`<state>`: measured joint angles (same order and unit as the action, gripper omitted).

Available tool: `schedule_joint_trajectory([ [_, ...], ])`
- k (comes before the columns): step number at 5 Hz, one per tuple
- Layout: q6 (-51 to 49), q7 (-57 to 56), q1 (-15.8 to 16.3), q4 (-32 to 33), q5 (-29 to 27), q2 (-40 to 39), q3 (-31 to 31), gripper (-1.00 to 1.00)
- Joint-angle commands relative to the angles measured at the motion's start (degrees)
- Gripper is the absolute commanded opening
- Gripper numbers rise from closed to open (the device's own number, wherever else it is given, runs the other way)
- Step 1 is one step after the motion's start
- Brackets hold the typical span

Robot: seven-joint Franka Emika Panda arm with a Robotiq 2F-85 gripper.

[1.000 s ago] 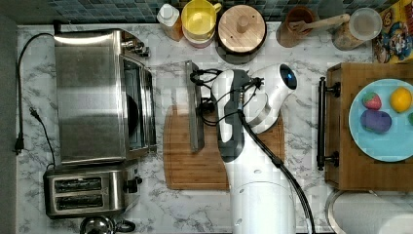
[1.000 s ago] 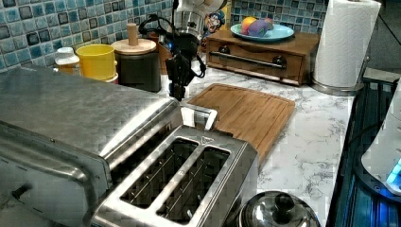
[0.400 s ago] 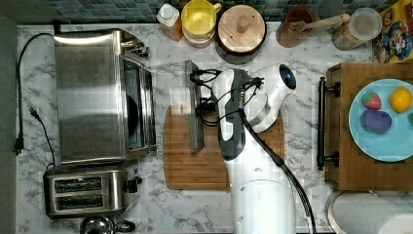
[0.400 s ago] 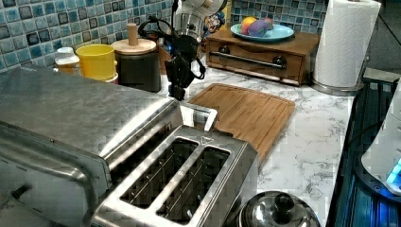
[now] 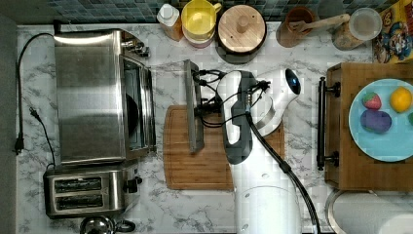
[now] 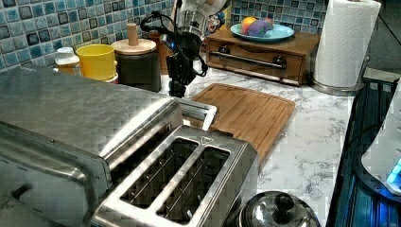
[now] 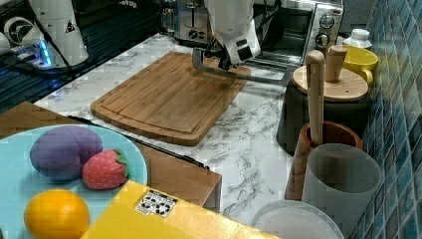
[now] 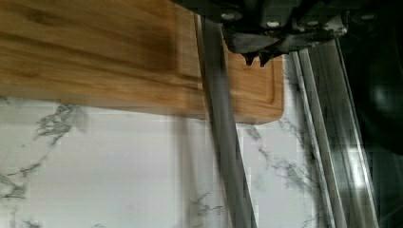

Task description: Close the oven.

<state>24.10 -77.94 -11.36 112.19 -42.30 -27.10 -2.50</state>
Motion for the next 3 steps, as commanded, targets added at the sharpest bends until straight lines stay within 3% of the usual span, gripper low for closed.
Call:
schedule_joint_trajectory([
  [1, 4.42, 7.13, 14.02, -0.38, 7.5, 17.06, -11.71, -1.0],
  [3, 15.38, 24.93, 19.67, 3.45, 27.35, 18.83, -12.71, -1.0],
])
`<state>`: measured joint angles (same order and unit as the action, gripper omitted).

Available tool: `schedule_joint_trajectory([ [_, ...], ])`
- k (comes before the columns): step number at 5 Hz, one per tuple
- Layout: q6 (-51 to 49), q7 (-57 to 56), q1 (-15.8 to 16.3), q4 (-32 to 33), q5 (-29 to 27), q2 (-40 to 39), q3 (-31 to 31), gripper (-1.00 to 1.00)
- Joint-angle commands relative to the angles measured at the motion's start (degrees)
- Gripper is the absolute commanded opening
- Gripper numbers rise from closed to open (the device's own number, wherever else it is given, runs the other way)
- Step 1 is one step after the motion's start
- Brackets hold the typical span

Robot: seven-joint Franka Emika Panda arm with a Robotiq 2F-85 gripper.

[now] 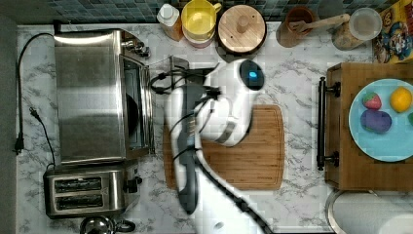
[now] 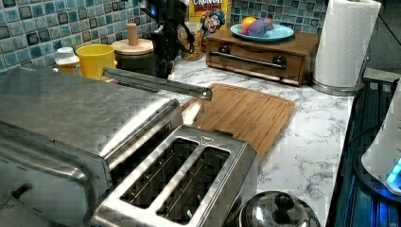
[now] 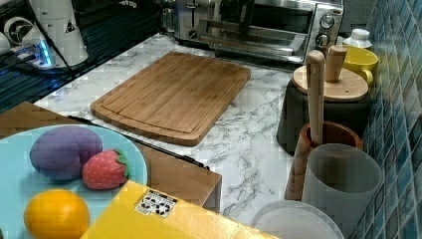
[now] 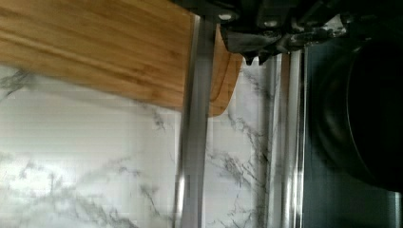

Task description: Close the oven.

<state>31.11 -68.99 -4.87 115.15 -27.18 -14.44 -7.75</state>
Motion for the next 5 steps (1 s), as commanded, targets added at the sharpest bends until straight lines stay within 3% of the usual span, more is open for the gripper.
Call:
schedule_joint_trajectory([
  [1, 9.06, 27.43, 15.19, -0.73, 21.83, 6.82, -7.24, -1.0],
  [2, 7.89, 38.93, 16.55, -2.54, 32.65, 6.74, -6.55, -1.0],
  [3, 7.78, 44.6, 14.73, -2.64, 36.34, 8.36, -6.97, -1.0],
  [4, 10.74, 45.64, 14.38, -0.42, 35.48, 12.58, -5.58, -1.0],
  [5, 10.58, 33.06, 12.39, 1.11, 22.18, 18.63, -6.43, -1.0],
])
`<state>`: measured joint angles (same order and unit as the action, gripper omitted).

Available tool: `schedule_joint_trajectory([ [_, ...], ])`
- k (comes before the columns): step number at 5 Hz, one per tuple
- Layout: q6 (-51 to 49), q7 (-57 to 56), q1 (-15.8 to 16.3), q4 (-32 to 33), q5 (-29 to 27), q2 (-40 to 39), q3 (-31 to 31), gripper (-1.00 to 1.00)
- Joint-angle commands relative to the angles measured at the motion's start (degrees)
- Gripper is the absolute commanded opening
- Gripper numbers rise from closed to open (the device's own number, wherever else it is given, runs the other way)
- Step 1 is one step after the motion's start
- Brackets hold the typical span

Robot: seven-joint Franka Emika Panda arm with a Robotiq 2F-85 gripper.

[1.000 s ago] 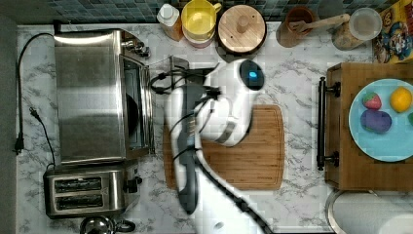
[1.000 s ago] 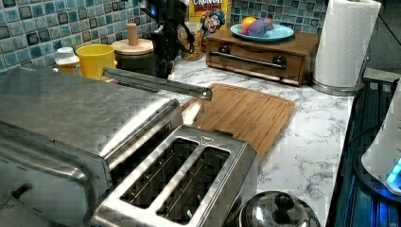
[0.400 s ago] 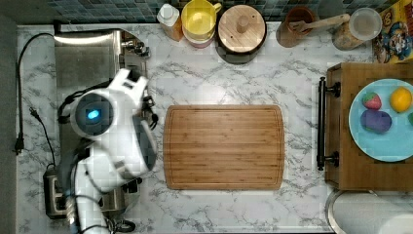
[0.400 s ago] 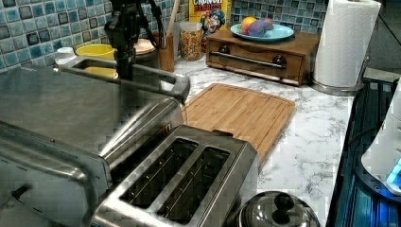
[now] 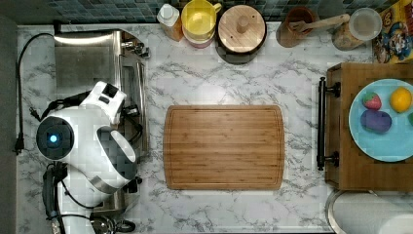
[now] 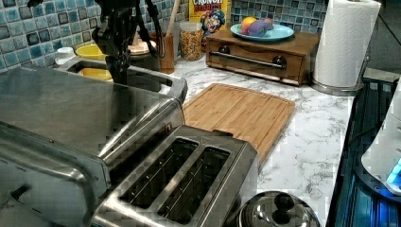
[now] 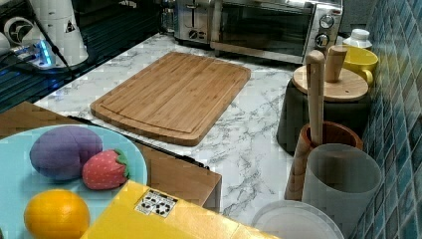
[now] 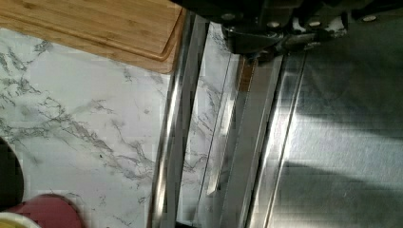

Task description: Close the oven.

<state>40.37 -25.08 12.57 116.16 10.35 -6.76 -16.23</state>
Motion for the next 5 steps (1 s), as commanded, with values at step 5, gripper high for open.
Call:
schedule_joint_trajectory([
  [5, -4.51, -8.31, -0.49, -3.32, -12.94, 12.07, 1.99, -1.0],
])
